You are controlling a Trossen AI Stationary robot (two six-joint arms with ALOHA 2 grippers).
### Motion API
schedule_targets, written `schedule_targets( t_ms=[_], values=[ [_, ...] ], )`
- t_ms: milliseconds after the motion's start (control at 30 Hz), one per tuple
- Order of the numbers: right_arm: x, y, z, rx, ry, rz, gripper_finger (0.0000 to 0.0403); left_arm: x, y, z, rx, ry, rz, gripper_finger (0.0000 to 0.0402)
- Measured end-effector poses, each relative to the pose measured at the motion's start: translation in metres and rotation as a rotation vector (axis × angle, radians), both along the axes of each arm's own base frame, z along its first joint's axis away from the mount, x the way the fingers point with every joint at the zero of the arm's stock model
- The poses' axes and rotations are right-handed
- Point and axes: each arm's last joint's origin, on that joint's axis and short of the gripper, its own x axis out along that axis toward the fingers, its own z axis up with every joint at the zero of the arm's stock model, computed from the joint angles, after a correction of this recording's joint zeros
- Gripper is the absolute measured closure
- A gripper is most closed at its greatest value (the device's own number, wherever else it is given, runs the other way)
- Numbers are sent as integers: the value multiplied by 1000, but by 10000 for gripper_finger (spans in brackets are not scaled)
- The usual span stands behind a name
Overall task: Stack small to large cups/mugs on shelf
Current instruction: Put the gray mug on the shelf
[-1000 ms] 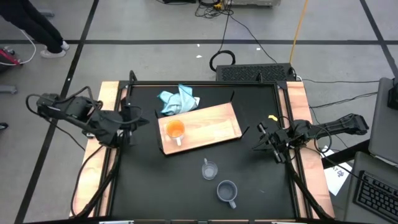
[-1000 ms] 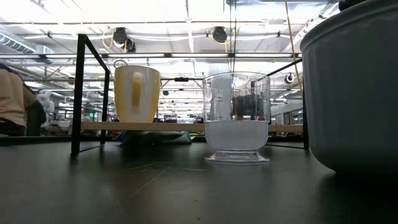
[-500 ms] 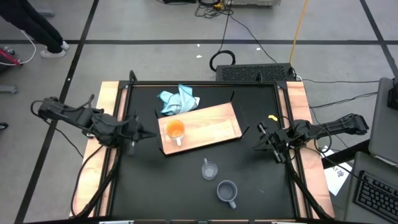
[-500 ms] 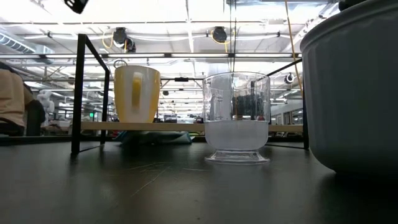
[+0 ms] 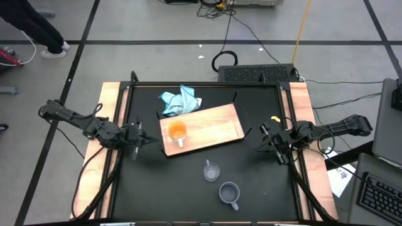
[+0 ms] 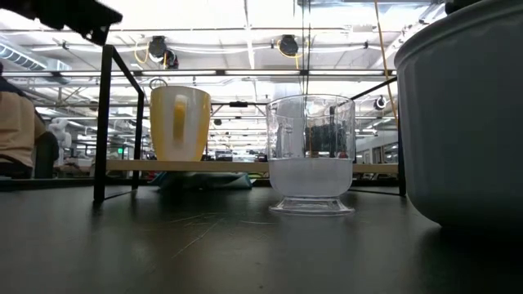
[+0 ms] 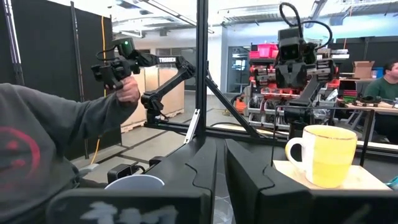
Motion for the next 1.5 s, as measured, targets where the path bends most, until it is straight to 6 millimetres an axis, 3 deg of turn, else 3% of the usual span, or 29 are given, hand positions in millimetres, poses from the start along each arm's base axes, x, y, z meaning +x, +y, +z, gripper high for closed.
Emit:
schedule_targets(
  t_ms=[333,600,867,1500],
  values=[
    [0,0,-3,-9,26,-1,378,-25,9,-3,-31,-205,-34,401],
    [0,0,-3,-12,26,-1,378,-30,10,-16,-41,-302,-69,401],
    [0,0,-3,-5,30,0,378,-26,9,-42,10,-274,-64,402],
    [0,0,-3,-5,29,0,378,-35,13,-53,-12,-227,-74,402]
  ],
)
